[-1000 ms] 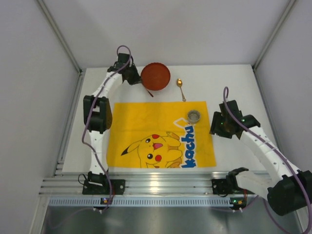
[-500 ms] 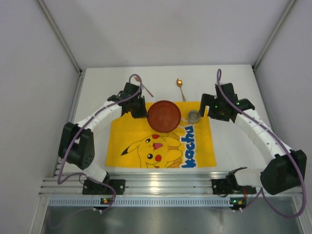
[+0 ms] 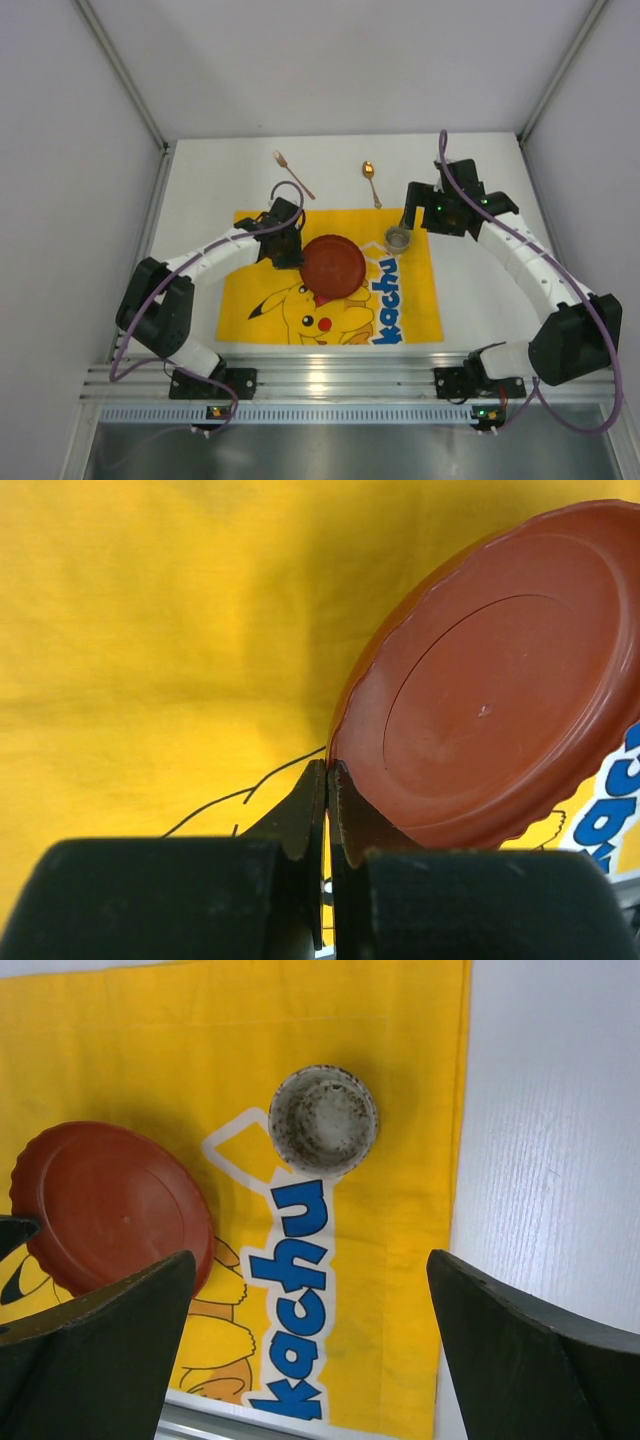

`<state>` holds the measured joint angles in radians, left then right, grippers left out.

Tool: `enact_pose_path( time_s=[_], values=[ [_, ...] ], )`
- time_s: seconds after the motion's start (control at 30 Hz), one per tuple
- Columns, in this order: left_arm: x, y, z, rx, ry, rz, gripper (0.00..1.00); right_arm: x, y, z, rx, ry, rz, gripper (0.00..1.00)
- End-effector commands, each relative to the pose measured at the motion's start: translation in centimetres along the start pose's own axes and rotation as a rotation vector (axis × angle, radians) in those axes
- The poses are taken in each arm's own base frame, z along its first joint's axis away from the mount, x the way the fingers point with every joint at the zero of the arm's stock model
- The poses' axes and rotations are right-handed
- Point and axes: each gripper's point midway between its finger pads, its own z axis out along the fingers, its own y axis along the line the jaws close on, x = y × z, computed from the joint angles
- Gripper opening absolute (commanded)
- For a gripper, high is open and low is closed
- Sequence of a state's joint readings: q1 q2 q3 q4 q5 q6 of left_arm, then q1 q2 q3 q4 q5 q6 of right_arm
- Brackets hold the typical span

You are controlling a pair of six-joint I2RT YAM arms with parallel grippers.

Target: Set the dinner table for one person

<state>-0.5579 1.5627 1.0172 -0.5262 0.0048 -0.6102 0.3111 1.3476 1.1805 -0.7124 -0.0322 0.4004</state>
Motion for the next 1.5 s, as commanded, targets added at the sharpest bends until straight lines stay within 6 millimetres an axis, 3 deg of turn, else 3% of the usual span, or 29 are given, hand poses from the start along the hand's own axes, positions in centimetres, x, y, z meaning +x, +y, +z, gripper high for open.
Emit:
enact_pose_path(
  time_s=[0.0, 0.1, 0.17, 0.2, 0.27, 0.33, 0.43, 0.47, 0.53, 0.6, 0.63, 0.67, 0.73, 0.8, 0.83, 0.9, 1.07, 1.2, 1.3, 1.47],
  values=[
    [-1.3, 0.5, -1.2, -0.027, -0.080, -0.031, 0.00, -2.2, 0.6, -0.9, -0.034, -0.070, -0.014, 1.00],
    [-1.2, 1.2, -1.2, -0.069, -0.072, -0.016, 0.03, -2.6, 0.6, -1.2, -0.037, -0.087, -0.016, 1.00],
    [-0.8, 1.5, -0.8, -0.086, -0.043, 0.002, 0.26, -3.1, 0.6, -0.8, -0.035, -0.090, -0.017, 1.00],
    [-0.5, 1.4, -0.9, -0.086, -0.019, 0.007, 0.50, -4.1, 1.2, -0.9, -0.055, -0.108, -0.023, 1.00],
    [-0.2, 1.5, -0.6, -0.099, 0.006, 0.010, 0.71, -5.7, 2.3, 0.2, -0.086, -0.111, -0.024, 1.00],
    [-0.1, 2.1, -1.1, -0.130, 0.003, -0.005, 0.77, -7.4, 3.2, 1.3, -0.110, -0.130, -0.013, 1.00],
    [-0.4, 2.2, -2.6, -0.139, -0.020, -0.024, 0.80, -10.0, 4.6, 4.4, -0.120, -0.106, 0.012, 1.00],
    [-0.8, 2.0, -3.1, -0.132, -0.032, -0.021, 0.80, -11.3, 5.0, 6.3, -0.109, -0.097, 0.017, 1.00],
    [-1.2, 2.0, -4.0, -0.131, -0.049, -0.012, 0.80, -11.6, 5.2, 8.5, -0.083, -0.056, 0.030, 0.99],
    [-1.7, 2.1, -4.8, -0.143, -0.062, -0.005, 0.79, -12.6, 5.7, 12.2, -0.057, -0.031, 0.029, 0.95],
    [-1.7, 2.2, -4.9, -0.146, -0.062, 0.006, 0.79, -12.4, 6.4, 13.3, -0.055, -0.009, 0.020, 0.93],
    [-1.7, 2.0, -5.0, -0.140, -0.061, 0.008, 0.79, -13.5, 7.1, 15.4, -0.053, -0.017, 0.009, 0.90],
    [-1.8, 1.9, -5.0, -0.130, -0.057, 0.028, 0.78, -14.1, 8.8, 17.3, -0.047, -0.021, -0.031, 0.88],
    [-1.9, 2.0, -4.6, -0.137, -0.041, 0.038, 0.78, -15.6, 9.4, 19.5, -0.012, -0.055, -0.047, 0.82],
    [-1.9, 2.0, -4.5, -0.138, -0.033, 0.057, 0.78, -15.1, 9.0, 21.3, 0.013, -0.047, -0.045, 0.79],
    [-2.4, 2.2, -3.9, -0.159, -0.008, 0.071, 0.77, -16.2, 8.7, 22.1, 0.039, -0.098, -0.022, 0.73],
    [-3.4, 2.6, -2.8, -0.162, 0.025, 0.096, 0.76, -14.9, 7.5, 24.8, 0.100, -0.091, -0.041, 0.61],
    [-3.8, 3.4, -1.8, -0.143, 0.044, 0.057, 0.76, -13.5, 6.2, 25.5, 0.169, -0.058, -0.050, 0.50],
    [-4.1, 3.9, -1.2, -0.124, 0.056, 0.018, 0.75, -12.6, 4.6, 25.7, 0.221, -0.024, -0.039, 0.48],
    [-4.7, 4.3, -1.0, -0.118, 0.043, -0.015, 0.74, -11.7, 4.0, 26.2, 0.222, 0.012, -0.038, 0.46]
  ],
)
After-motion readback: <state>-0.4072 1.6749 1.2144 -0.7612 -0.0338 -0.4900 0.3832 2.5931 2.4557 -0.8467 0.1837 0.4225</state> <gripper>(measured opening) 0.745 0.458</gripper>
